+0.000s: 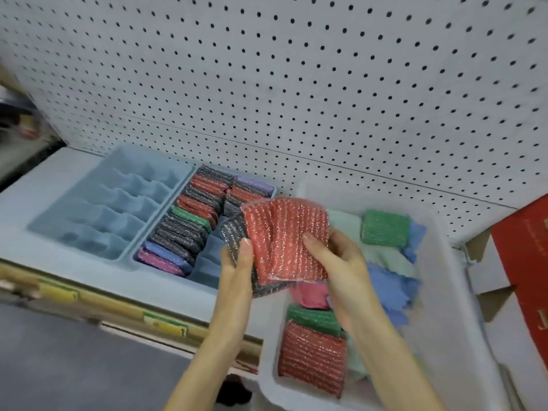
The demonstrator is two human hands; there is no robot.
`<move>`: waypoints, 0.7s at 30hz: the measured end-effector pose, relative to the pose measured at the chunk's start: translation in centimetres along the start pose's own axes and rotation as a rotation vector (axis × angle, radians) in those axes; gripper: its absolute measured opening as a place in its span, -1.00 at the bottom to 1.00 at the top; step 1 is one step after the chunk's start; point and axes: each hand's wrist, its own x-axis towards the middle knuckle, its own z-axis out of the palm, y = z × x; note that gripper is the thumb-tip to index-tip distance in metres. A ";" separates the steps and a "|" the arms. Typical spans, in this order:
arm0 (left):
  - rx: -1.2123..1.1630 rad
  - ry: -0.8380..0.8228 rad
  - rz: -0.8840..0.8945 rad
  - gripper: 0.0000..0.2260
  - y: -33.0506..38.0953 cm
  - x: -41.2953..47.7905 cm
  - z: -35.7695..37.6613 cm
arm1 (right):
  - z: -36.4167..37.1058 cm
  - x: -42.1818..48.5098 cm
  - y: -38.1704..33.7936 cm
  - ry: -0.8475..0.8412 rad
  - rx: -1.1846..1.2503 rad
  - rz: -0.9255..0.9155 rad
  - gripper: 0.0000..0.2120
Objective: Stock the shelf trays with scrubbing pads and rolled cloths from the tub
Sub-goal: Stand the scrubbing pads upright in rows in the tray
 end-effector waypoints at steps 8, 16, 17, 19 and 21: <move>-0.070 0.051 -0.013 -0.23 1.9 3.1 -7.9 | 6.6 1.9 2.9 0.005 0.163 0.162 -0.71; -0.128 0.140 -0.067 -0.39 2.3 8.6 -17.7 | 8.1 9.0 4.3 0.281 -0.383 -0.166 -0.79; -0.129 0.135 -0.072 -0.39 2.3 9.3 -18.4 | 8.7 9.7 4.5 0.262 -0.481 -0.237 -0.78; -0.136 0.115 -0.076 -0.42 2.1 10.6 -19.6 | 9.7 11.2 5.5 0.189 -0.668 -0.345 -0.76; -0.129 0.080 -0.079 -0.39 2.1 11.6 -20.5 | 10.2 12.5 6.8 0.155 -1.000 -0.449 -0.77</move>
